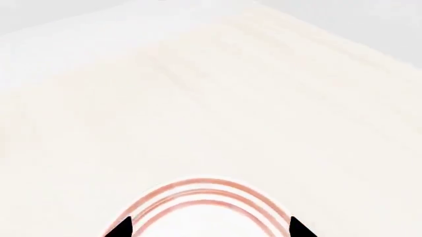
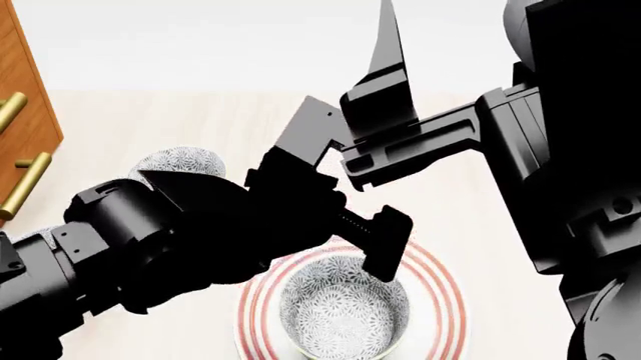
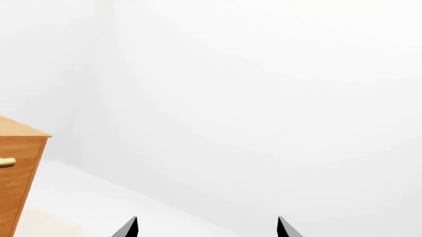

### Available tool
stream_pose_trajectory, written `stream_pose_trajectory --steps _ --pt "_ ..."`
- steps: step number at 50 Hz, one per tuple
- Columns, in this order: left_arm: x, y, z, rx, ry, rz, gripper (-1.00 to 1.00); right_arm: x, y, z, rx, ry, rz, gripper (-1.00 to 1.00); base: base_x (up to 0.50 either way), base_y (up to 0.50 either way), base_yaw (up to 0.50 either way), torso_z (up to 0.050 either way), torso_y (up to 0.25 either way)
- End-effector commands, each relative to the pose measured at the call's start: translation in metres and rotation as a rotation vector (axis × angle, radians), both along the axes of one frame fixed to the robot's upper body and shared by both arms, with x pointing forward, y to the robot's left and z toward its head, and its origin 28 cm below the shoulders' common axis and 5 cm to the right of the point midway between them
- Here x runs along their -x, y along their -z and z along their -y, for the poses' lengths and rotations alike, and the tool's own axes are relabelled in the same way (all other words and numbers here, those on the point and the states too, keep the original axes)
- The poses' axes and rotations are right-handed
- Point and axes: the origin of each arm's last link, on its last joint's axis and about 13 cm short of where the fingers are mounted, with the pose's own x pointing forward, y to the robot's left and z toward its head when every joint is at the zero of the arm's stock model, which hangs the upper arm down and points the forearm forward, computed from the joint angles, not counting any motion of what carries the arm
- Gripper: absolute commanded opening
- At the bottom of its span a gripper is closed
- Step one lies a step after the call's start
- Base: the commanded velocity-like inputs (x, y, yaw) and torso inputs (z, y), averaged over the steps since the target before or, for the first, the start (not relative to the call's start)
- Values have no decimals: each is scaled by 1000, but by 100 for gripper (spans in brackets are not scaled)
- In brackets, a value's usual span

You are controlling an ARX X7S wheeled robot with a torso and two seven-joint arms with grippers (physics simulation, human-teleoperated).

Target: Put the bowl at the front on the plate.

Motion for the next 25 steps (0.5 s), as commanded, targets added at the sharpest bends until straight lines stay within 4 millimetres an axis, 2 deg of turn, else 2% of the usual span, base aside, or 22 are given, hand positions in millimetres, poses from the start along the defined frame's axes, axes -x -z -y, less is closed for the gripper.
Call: stream_pose_trajectory --steps 1,10,25 --pt "-12 -2 -12 36 -104 5 100 4 1 0 -4 -5 11 100 0 0 0 0 0" --pt "-22 -9 -23 85 -223 6 100 9 2 1 -3 -2 17 100 0 0 0 0 0" --pt "-39 -6 -48 145 -505 21 100 10 6 4 -12 -1 27 100 0 0 0 0 0"
